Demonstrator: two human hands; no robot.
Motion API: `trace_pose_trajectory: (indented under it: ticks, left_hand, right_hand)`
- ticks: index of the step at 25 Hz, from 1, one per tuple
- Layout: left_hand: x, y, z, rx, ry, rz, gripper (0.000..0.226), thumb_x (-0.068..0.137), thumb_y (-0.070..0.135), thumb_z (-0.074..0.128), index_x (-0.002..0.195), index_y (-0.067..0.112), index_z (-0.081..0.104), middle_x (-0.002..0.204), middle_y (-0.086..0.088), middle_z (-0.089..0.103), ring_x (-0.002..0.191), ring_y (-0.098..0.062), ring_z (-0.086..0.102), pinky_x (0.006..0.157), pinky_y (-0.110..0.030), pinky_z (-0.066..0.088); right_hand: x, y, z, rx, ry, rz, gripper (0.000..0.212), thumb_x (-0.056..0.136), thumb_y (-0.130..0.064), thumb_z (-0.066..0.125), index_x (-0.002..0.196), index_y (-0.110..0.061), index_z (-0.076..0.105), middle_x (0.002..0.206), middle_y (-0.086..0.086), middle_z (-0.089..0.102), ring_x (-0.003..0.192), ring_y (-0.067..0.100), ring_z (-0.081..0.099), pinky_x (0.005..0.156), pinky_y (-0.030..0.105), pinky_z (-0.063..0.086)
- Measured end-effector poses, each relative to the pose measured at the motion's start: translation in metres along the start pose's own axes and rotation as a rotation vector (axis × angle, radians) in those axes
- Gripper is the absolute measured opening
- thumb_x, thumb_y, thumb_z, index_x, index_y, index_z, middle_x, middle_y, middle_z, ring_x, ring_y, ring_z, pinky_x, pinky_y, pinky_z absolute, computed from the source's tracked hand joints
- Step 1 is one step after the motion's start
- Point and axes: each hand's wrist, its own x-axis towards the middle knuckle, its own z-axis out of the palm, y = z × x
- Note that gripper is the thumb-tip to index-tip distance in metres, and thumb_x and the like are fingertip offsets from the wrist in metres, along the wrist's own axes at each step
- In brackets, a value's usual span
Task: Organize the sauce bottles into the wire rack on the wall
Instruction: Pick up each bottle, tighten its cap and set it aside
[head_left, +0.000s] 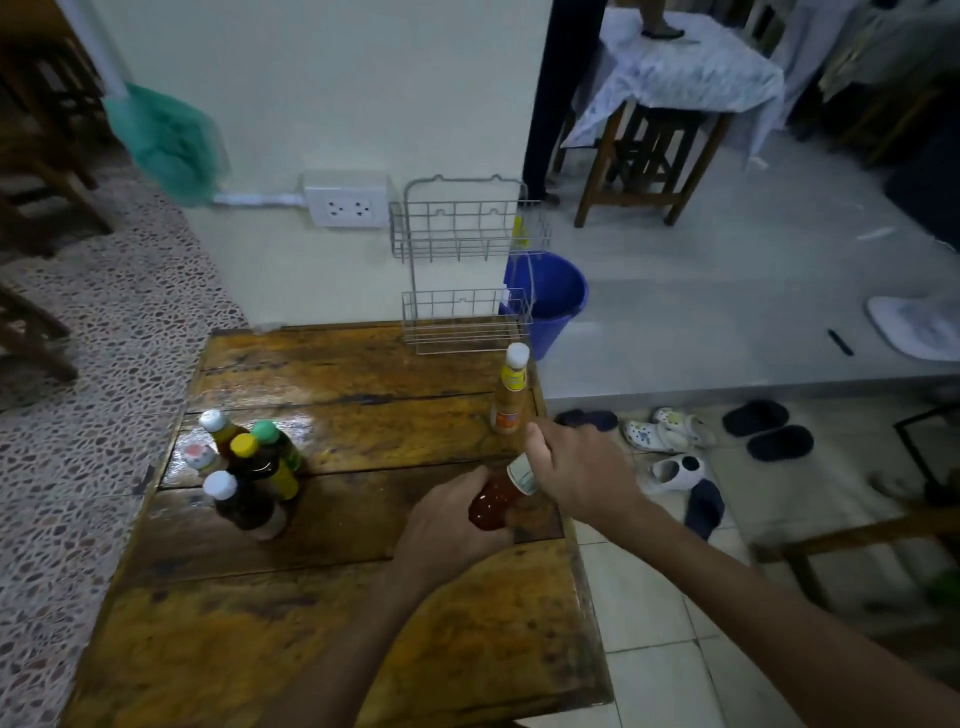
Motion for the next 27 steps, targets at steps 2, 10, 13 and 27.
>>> trace_pose_trajectory:
  ticks: [2,10,13,27]
  left_hand:
    - [0.003,0.002,0.013,0.211,0.071,0.030,0.038,0.075,0.052,0.071,0.104,0.033,0.055,0.088,0.014,0.057,0.075,-0.007,0.057,0.061,-0.029,0.049]
    - [0.018,0.007,0.012,-0.220,-0.052,0.010,0.034,0.074,0.036,0.082,0.098,0.030,0.059,0.083,0.006,0.064,0.068,-0.013,0.061,0.057,-0.032,0.046]
    - [0.014,0.008,0.010,-0.281,-0.079,0.111,0.034,0.075,0.030,0.084,0.102,0.028,0.063,0.084,0.005,0.067,0.068,-0.016,0.063,0.059,-0.040,0.050]
    - [0.010,-0.040,0.040,0.384,0.184,0.080,0.049,0.075,0.049,0.077,0.116,0.028,0.058,0.096,0.011,0.063,0.078,-0.007,0.063,0.061,-0.023,0.056]
  right_hand:
    - [-0.005,0.012,0.002,-0.082,-0.099,-0.001,0.022,0.097,-0.034,0.056,0.086,-0.016,0.057,0.071,0.008,0.061,0.060,0.030,0.061,0.050,0.030,0.042]
    - [-0.002,0.027,-0.018,0.071,0.083,-0.238,0.048,0.103,-0.057,0.031,0.105,-0.020,0.061,0.084,0.000,0.067,0.073,0.017,0.063,0.054,0.023,0.037]
    - [0.007,0.047,-0.018,-0.098,0.196,-0.646,0.048,0.104,-0.051,0.036,0.094,-0.015,0.066,0.082,0.000,0.062,0.074,0.015,0.052,0.053,0.025,0.037]
    - [0.011,0.035,0.056,-0.306,-0.314,-0.176,0.031,0.097,-0.025,0.059,0.120,-0.005,0.052,0.096,0.018,0.067,0.076,0.034,0.067,0.064,0.040,0.057]
